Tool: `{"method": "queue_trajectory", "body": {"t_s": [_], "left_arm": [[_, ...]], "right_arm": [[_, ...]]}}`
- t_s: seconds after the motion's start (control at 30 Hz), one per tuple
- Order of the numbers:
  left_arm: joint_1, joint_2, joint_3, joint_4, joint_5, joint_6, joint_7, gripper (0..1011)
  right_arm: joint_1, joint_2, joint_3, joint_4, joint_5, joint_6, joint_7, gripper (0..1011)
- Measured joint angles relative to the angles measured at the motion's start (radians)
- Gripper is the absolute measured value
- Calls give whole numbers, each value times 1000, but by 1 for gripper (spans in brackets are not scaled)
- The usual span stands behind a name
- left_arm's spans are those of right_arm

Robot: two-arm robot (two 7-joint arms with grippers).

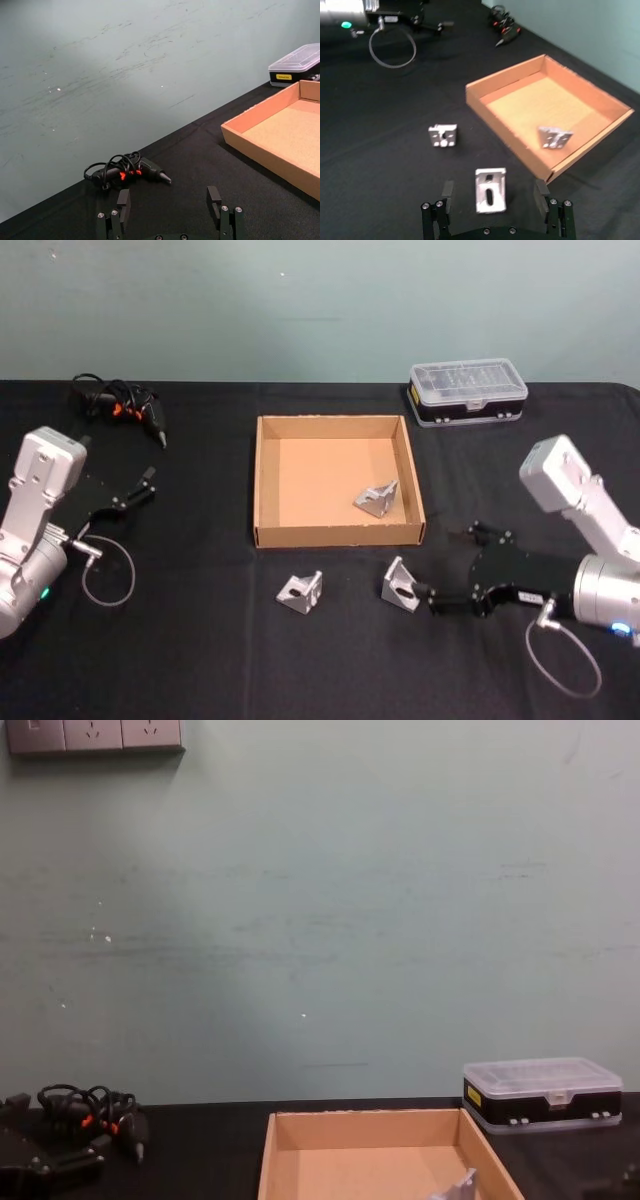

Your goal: Use one hand to pick up the angle iron from the table and place it into the box.

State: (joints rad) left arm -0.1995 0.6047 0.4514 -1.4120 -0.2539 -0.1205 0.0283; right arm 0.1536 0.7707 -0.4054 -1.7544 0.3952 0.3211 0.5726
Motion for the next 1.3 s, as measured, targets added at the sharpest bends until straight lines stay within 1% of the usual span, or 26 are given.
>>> {"method": "queue_trajectory", "body": {"t_s": [0.13,0.27,0.4,0.7,1.07,1.3], "left_arm": [[0,0,0,0,0,0,0,1000],[0,0,0,0,0,0,0,1000],[0,0,0,0,0,0,0,1000],[0,0,0,0,0,0,0,1000],[0,0,0,0,0,0,0,1000],[0,0,0,0,0,0,0,1000]], "right_arm": [[-6,2,-21,4,-2,0,0,1000],[-5,-3,-42,22,-10,0,-1,1000],[0,-9,-52,35,-14,0,-3,1000],[27,-41,-66,75,-25,-2,-18,1000],[81,-98,-93,151,-53,-2,-28,1000],[109,-126,-100,193,-66,-3,-30,1000]]}}
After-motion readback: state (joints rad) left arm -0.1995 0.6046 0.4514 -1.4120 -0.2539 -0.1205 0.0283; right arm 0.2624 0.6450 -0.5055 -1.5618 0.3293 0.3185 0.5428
